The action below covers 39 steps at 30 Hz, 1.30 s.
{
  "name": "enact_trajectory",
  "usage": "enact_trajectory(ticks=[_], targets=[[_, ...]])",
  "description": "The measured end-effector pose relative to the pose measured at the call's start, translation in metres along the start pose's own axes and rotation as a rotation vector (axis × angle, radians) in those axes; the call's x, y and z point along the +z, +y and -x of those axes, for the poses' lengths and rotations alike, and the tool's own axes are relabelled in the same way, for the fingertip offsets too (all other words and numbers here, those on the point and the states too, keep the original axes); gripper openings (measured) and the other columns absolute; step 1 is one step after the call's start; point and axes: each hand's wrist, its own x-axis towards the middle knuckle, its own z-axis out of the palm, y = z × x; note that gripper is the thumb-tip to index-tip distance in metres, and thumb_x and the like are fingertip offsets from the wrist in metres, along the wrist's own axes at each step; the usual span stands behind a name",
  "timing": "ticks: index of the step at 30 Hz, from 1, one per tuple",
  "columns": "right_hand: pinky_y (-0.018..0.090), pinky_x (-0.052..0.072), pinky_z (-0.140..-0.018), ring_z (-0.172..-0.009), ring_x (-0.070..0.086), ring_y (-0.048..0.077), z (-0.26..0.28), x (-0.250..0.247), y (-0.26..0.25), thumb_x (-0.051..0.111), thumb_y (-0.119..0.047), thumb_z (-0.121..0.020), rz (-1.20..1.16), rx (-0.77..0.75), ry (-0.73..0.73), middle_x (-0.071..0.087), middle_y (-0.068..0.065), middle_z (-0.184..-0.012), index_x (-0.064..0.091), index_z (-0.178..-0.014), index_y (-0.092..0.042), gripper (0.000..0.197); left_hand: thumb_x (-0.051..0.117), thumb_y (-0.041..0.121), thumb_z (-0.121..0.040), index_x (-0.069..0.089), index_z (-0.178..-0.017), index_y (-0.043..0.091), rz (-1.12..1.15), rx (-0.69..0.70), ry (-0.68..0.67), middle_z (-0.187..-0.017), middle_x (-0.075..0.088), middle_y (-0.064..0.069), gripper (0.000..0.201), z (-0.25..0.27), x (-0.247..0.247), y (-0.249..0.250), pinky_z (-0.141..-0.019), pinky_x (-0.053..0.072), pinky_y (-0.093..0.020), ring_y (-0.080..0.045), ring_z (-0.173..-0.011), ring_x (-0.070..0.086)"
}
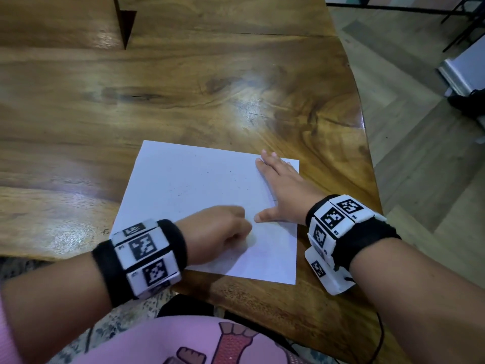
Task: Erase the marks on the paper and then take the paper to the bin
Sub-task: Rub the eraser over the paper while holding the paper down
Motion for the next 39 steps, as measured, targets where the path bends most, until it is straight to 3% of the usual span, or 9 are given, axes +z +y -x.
enact_trajectory(ticks=[3, 8, 10, 15, 21, 26, 32, 37, 39], targets=[[0.024, -0.007, -0.114, -0.144, -0.018, 0.011, 0.001, -0.001, -0.001, 0.072, -0.047, -0.075, -0.006, -0.002, 0.003, -0.020, -0.005, -0.157, -0.005, -0.151, -0.016, 0.112, 0.057, 0.010, -0.080, 0.062, -0.075, 0.011, 0.007, -0.005, -0.177, -0.086, 0.055, -0.003, 0.007, 0.018, 0.003, -0.004, -0.067, 0.044, -0.029, -0.019, -0.077, 0.055], [0.024, -0.007, -0.114, -0.144, -0.017, 0.012, 0.001, -0.001, -0.002, 0.072, -0.047, -0.075, -0.003, 0.001, 0.004, -0.019, -0.005, -0.157, -0.005, -0.151, -0.016, 0.112, 0.058, 0.012, -0.079, 0.057, -0.073, 0.012, 0.039, -0.112, 0.098, -0.081, 0.048, 0.000, 0.006, -0.012, -0.011, -0.004, -0.069, 0.042, -0.033, -0.020, -0.075, 0.052], [0.024, -0.007, -0.114, -0.144, -0.018, 0.012, 0.001, -0.001, -0.002, 0.072, -0.047, -0.075, -0.004, 0.002, 0.000, -0.019, -0.004, -0.157, -0.005, -0.151, -0.016, 0.112, 0.058, 0.008, -0.077, 0.055, -0.069, 0.013, 0.053, -0.110, 0.126, -0.079, 0.048, 0.000, 0.010, -0.007, -0.007, -0.005, -0.069, 0.044, -0.035, -0.021, -0.073, 0.052], [0.024, -0.007, -0.114, -0.144, -0.018, 0.011, 0.003, -0.002, -0.001, 0.071, -0.047, -0.076, -0.002, 0.001, -0.006, -0.020, -0.005, -0.157, -0.006, -0.151, -0.016, 0.112, 0.060, 0.014, -0.079, 0.058, -0.067, 0.014, 0.055, -0.075, -0.105, -0.079, 0.049, 0.005, 0.012, 0.031, 0.000, -0.008, -0.067, 0.042, -0.025, -0.012, -0.072, 0.051], [0.024, -0.007, -0.113, -0.144, -0.018, 0.011, 0.002, -0.001, -0.002, 0.071, -0.048, -0.075, 0.004, 0.006, -0.002, -0.020, -0.004, -0.157, -0.006, -0.151, -0.015, 0.113, 0.060, 0.009, -0.078, 0.056, -0.068, 0.010, 0.030, -0.124, 0.178, -0.078, 0.049, -0.002, 0.011, 0.000, -0.008, -0.008, -0.065, 0.042, -0.033, -0.021, -0.071, 0.050], [0.023, -0.007, -0.113, -0.144, -0.018, 0.010, 0.003, -0.001, -0.001, 0.072, -0.047, -0.075, -0.015, 0.003, 0.000, -0.019, -0.005, -0.157, -0.005, -0.151, -0.016, 0.112, 0.058, 0.015, -0.079, 0.055, -0.065, 0.016, 0.029, -0.056, -0.052, -0.080, 0.049, 0.002, 0.015, 0.040, 0.005, -0.008, -0.063, 0.039, -0.025, -0.015, -0.070, 0.050], [0.023, -0.006, -0.113, -0.144, -0.018, 0.011, 0.002, -0.002, -0.002, 0.072, -0.046, -0.076, -0.011, 0.001, 0.004, -0.020, -0.005, -0.157, -0.006, -0.151, -0.016, 0.112, 0.058, 0.008, -0.078, 0.055, -0.070, 0.011, 0.043, -0.146, 0.169, -0.079, 0.047, 0.000, 0.009, 0.001, -0.012, -0.006, -0.067, 0.040, -0.032, -0.020, -0.073, 0.050], [0.023, -0.006, -0.113, -0.143, -0.018, 0.009, 0.002, -0.001, -0.001, 0.073, -0.046, -0.075, -0.027, 0.001, 0.009, -0.020, -0.006, -0.157, -0.005, -0.151, -0.017, 0.113, 0.054, 0.009, -0.080, 0.057, -0.074, 0.005, 0.172, -0.143, 0.013, -0.073, 0.045, 0.008, 0.008, 0.022, 0.002, -0.014, -0.073, 0.044, -0.036, -0.028, -0.076, 0.053], [0.022, -0.006, -0.112, -0.143, -0.018, 0.008, 0.002, -0.002, -0.001, 0.073, -0.047, -0.074, -0.035, -0.001, 0.013, -0.019, -0.007, -0.157, -0.005, -0.151, -0.017, 0.113, 0.058, 0.013, -0.080, 0.055, -0.069, 0.012, 0.095, -0.095, -0.008, -0.078, 0.049, 0.004, 0.011, 0.035, 0.005, -0.017, -0.070, 0.045, -0.033, -0.019, -0.074, 0.054]])
